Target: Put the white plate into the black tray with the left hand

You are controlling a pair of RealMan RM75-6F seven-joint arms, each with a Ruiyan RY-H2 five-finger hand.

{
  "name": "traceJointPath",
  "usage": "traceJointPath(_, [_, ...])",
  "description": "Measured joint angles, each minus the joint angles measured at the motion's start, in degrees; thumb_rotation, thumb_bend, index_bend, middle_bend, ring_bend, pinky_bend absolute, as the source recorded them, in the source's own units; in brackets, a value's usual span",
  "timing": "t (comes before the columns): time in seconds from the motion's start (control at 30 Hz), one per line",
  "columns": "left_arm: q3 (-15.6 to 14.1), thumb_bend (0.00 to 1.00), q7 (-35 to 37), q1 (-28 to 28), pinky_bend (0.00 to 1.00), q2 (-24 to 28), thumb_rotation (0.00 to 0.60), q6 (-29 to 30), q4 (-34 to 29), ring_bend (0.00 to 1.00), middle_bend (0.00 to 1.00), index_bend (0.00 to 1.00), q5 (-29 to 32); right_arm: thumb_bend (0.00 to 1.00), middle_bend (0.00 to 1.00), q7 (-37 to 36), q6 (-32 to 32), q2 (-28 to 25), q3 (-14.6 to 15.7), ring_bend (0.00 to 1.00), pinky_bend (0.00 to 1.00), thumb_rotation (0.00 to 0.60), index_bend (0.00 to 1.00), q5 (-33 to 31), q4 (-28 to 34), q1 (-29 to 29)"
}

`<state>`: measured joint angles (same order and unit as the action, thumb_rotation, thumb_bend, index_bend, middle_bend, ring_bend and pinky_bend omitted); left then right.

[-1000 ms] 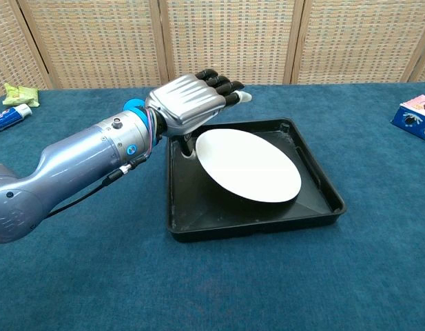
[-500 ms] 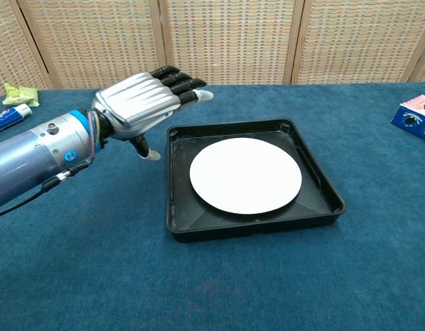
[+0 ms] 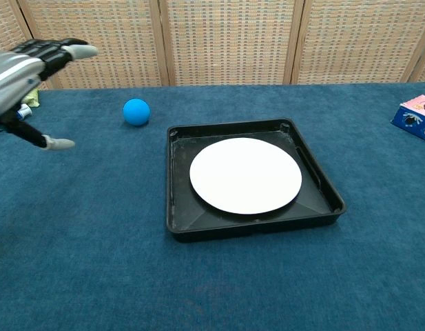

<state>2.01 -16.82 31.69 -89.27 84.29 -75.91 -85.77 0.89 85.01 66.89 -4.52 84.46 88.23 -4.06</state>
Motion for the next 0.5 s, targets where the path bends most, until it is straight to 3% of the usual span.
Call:
traceJointPath(0.2, [-4.5, 0.00, 0.4, -9.4, 0.00, 4.7, 0.600, 7.6, -6.1, 0.00, 0.00, 0.00, -0.8, 0.17, 0.00, 1.8, 0.5, -0.2, 0.5, 0.00, 0.00, 0.600, 0.08, 1.1, 1.7, 0.1])
traceJointPath(0.37, [-7.9, 0.00, 0.8, -14.9, 0.00, 7.7, 0.600, 9.2, -9.0, 0.00, 0.00, 0.00, -0.5, 0.17, 0.00, 3.6, 0.5, -0.7, 1.2, 0.00, 0.00, 0.600, 0.07, 2.0, 3.5, 0.2])
traceJointPath(0.5, [-8.5, 0.00, 0.5, -17.1, 0.00, 10.2, 0.600, 10.8, -10.3, 0.00, 0.00, 0.00, -0.8, 0.17, 0.00, 4.5, 0.6, -0.8, 1.6, 0.00, 0.00, 0.600, 0.07, 2.8, 4.1, 0.2])
